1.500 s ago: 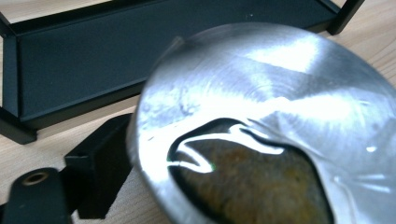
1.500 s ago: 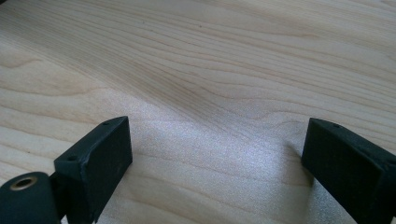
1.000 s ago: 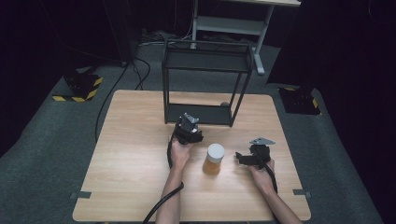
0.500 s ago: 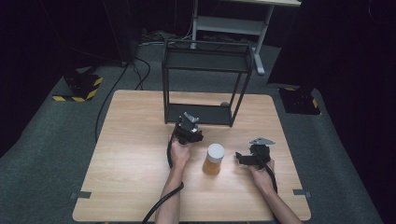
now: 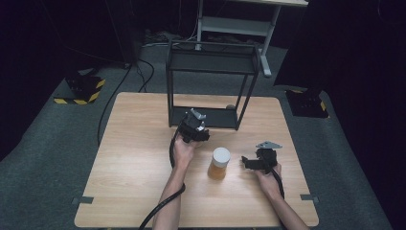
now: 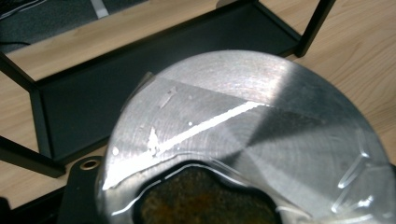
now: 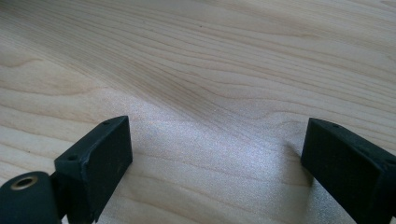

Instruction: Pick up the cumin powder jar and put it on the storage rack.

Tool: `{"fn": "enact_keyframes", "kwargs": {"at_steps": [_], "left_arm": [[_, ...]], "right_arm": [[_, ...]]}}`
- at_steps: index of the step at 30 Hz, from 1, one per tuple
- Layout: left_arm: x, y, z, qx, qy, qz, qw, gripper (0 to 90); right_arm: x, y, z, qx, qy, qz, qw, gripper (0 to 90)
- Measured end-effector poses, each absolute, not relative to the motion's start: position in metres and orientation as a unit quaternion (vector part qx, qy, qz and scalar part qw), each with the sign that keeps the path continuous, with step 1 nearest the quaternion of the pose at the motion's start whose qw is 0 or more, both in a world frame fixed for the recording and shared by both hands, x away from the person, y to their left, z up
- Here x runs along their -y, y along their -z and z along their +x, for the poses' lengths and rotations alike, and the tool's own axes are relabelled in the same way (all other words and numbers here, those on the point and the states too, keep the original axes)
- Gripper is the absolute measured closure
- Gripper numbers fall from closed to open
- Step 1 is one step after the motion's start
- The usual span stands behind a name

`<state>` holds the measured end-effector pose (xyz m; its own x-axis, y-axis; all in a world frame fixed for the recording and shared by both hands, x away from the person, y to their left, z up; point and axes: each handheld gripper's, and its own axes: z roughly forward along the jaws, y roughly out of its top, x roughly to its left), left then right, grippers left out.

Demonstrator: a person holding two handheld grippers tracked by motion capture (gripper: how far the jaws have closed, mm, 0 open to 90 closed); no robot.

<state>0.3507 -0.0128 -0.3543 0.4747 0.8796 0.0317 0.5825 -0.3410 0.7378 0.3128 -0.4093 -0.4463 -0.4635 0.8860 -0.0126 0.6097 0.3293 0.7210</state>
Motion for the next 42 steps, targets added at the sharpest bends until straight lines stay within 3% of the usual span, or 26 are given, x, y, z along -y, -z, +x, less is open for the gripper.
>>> {"fn": "enact_keyframes", "kwargs": {"at_steps": [21, 42], "left_arm": [[-0.002, 0.247, 0.353, -0.396, -0.211, 0.815, 0.366, 32.1], [-0.003, 0.149, 0.368, -0.372, -0.209, 0.813, 0.395, 32.1]], "right_arm": [[0.409, 0.446, 0.313, -0.788, -0.332, 0.475, 0.208, 8.0], [0.410, 0.446, 0.313, -0.789, -0.333, 0.474, 0.208, 8.3]]}}
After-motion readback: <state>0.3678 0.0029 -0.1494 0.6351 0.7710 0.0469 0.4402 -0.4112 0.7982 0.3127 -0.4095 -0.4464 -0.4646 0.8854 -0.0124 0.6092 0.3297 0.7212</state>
